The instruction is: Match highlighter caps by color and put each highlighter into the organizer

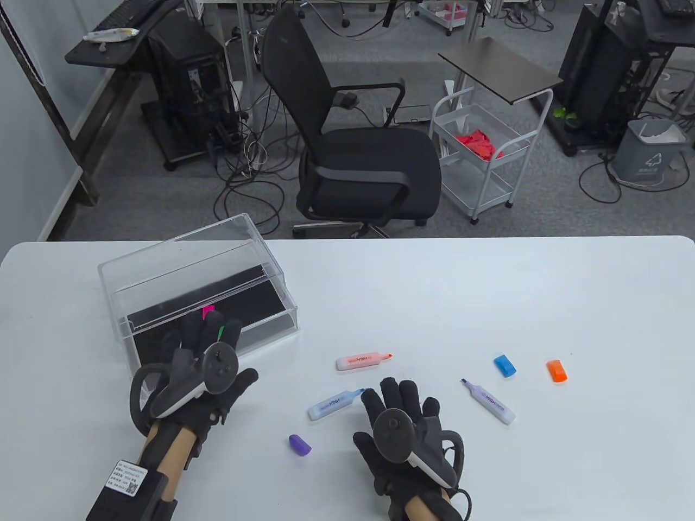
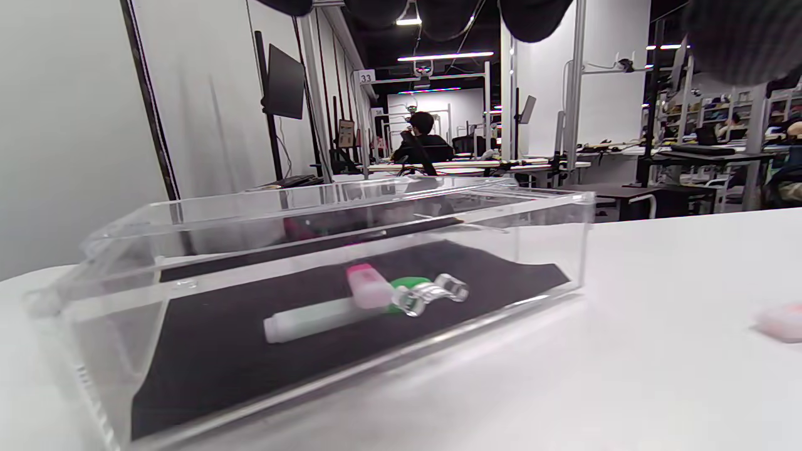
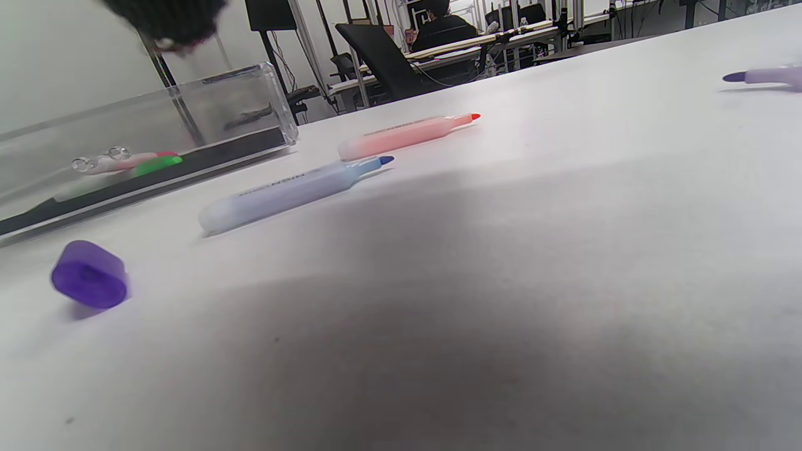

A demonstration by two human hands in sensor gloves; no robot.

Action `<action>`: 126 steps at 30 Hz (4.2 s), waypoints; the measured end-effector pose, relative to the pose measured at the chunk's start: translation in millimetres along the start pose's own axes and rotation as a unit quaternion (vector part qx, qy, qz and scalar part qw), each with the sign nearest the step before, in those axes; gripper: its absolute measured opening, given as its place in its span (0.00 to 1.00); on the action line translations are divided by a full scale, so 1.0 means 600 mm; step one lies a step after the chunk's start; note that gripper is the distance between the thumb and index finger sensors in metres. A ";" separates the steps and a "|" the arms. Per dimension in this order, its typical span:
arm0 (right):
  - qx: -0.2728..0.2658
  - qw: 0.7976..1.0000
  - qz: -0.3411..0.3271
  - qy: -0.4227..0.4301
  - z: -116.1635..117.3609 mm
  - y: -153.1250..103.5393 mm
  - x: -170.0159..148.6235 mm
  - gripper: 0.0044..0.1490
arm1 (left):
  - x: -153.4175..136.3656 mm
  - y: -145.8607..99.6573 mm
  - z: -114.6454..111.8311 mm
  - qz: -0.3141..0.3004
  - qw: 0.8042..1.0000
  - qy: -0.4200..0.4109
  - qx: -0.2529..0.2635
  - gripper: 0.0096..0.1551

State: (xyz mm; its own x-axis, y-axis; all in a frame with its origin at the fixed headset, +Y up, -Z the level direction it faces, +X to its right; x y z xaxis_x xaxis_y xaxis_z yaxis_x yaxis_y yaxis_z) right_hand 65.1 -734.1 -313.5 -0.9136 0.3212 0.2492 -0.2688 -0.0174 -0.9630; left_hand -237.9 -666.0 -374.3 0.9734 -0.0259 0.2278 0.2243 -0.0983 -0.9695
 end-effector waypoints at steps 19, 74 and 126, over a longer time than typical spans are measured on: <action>0.019 1.000 -0.002 0.005 0.018 0.013 -0.008 0.46 | 0.054 -0.097 -0.052 -0.035 0.996 -0.082 0.002 0.55; -0.013 0.987 -0.070 -0.147 0.025 0.108 0.081 0.29 | 0.074 -0.083 -0.138 -0.029 0.998 -0.033 -0.037 0.57; -0.062 0.971 -0.037 -0.229 -0.109 0.089 0.040 0.53 | 0.062 -0.080 -0.113 -0.032 0.998 -0.059 0.005 0.30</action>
State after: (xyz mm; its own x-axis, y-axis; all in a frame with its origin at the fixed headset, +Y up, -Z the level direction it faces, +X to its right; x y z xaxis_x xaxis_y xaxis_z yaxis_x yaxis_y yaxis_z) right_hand 48.9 -665.1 -365.6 -0.9407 -0.1384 0.3096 -0.3257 0.1138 -0.9386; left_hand -215.9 -729.8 -313.4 0.9556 0.0983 0.2776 0.2860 -0.0853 -0.9544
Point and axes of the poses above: the tracker on the back of each hand, its own x axis roughly to the thumb side, its own y axis roughly from the wrist to the fingertips, z = x × y, the point moved 5 cm from there along y, roughly from the wrist to the fingertips, and after that the axes turned 8 degrees about -z, right-handed, at the moved point
